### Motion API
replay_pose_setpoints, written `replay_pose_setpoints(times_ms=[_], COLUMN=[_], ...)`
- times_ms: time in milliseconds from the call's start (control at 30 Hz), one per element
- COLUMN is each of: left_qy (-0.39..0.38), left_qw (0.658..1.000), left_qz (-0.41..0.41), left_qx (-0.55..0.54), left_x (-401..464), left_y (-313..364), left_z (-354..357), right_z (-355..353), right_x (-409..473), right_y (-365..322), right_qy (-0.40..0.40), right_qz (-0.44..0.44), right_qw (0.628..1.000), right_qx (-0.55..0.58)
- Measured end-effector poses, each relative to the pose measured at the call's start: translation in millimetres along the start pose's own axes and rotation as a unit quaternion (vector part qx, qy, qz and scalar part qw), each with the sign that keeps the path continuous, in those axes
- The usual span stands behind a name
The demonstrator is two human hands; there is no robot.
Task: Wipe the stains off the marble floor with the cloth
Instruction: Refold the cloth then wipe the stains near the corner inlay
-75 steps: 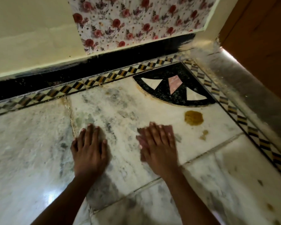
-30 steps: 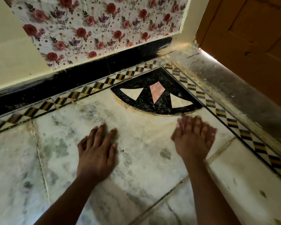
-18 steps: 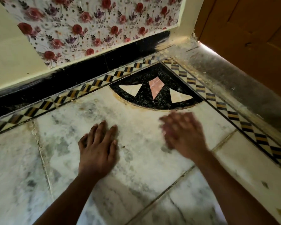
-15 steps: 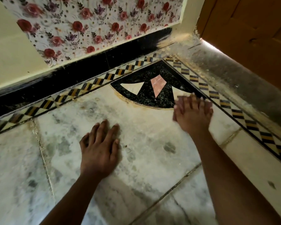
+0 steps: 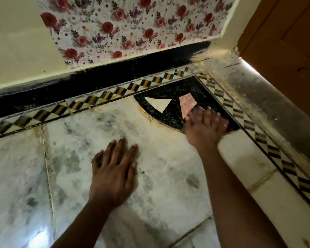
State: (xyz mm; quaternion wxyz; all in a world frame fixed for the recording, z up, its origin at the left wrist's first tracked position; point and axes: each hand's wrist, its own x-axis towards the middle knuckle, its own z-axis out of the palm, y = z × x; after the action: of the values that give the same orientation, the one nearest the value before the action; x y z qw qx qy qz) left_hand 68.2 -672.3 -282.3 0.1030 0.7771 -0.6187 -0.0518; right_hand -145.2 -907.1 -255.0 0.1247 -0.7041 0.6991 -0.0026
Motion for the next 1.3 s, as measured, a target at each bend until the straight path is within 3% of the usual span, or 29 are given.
replay_pose_setpoints(times_ms=[100, 167, 233, 300, 367, 433, 500, 633, 700, 767, 867, 967, 1000, 1067, 1167, 1233, 1300], left_qy=[0.006, 0.000, -0.009, -0.010, -0.006, -0.008, -0.016, -0.012, -0.018, -0.024, -0.021, -0.015, -0.014, -0.020, -0.032, -0.034, -0.036], left_qw=[1.000, 1.000, 1.000, 1.000, 1.000, 1.000, 1.000, 1.000, 1.000, 1.000, 1.000, 1.000, 1.000, 1.000, 0.999, 0.999, 0.999], left_qz=[-0.009, -0.007, -0.012, -0.004, -0.009, -0.008, -0.009, -0.008, -0.008, -0.005, -0.006, -0.007, -0.010, -0.011, -0.006, -0.005, -0.003], left_qx=[0.013, 0.007, 0.004, 0.003, -0.003, 0.001, 0.002, 0.002, 0.000, 0.003, -0.003, -0.004, -0.004, -0.001, 0.003, 0.002, -0.002], left_x=[1.5, 2.6, 1.1, 0.2, 1.4, 0.9, 1.3, 1.2, 0.4, 0.2, 1.6, 2.9, 2.5, 2.8, 3.0, 2.4, 2.9], left_y=[0.3, 5.4, 6.5, 7.3, 5.2, 6.1, 5.8, 6.1, 6.4, 8.0, 8.1, 7.5, 8.0, 8.6, 6.5, 6.3, 7.3], left_z=[-5.9, -7.8, -7.9, -8.7, -7.3, -6.5, -6.0, -9.5, -11.6, -11.0, -10.6, -11.7, -11.6, -11.0, -12.5, -14.4, -14.4], right_z=[8.5, 20.7, 31.4, 26.1, 8.9, -10.1, -12.9, 6.8, 16.5, 23.2, 12.3, -6.3, -6.9, -0.6, 16.4, 21.8, 23.5], right_x=[26.5, -3.6, -42.4, -51.2, -16.5, 30.9, 68.8, 52.4, -2.9, -42.9, -21.8, 48.4, 70.4, 93.3, 50.8, -3.1, -24.5], right_y=[-67.3, -64.9, -29.1, 19.9, 43.8, 25.3, -22.4, -103.2, -84.3, -31.5, 26.8, -9.6, -34.9, -83.6, -118.8, -93.6, -42.3], right_qy=[-0.080, -0.050, 0.002, 0.004, -0.010, -0.048, -0.065, -0.127, -0.096, -0.027, -0.002, -0.015, -0.024, -0.056, -0.090, -0.064, -0.028], right_qz=[-0.182, -0.325, -0.384, -0.339, -0.229, -0.082, -0.040, -0.232, -0.335, -0.385, -0.260, -0.033, -0.004, -0.050, -0.244, -0.362, -0.390], right_qw=[0.980, 0.941, 0.917, 0.932, 0.968, 0.995, 0.997, 0.963, 0.933, 0.919, 0.960, 0.999, 1.000, 0.997, 0.963, 0.925, 0.914], right_qx=[-0.017, -0.078, -0.103, -0.129, -0.102, -0.029, -0.007, -0.059, -0.093, -0.086, -0.109, -0.008, 0.019, 0.009, -0.070, -0.098, -0.107])
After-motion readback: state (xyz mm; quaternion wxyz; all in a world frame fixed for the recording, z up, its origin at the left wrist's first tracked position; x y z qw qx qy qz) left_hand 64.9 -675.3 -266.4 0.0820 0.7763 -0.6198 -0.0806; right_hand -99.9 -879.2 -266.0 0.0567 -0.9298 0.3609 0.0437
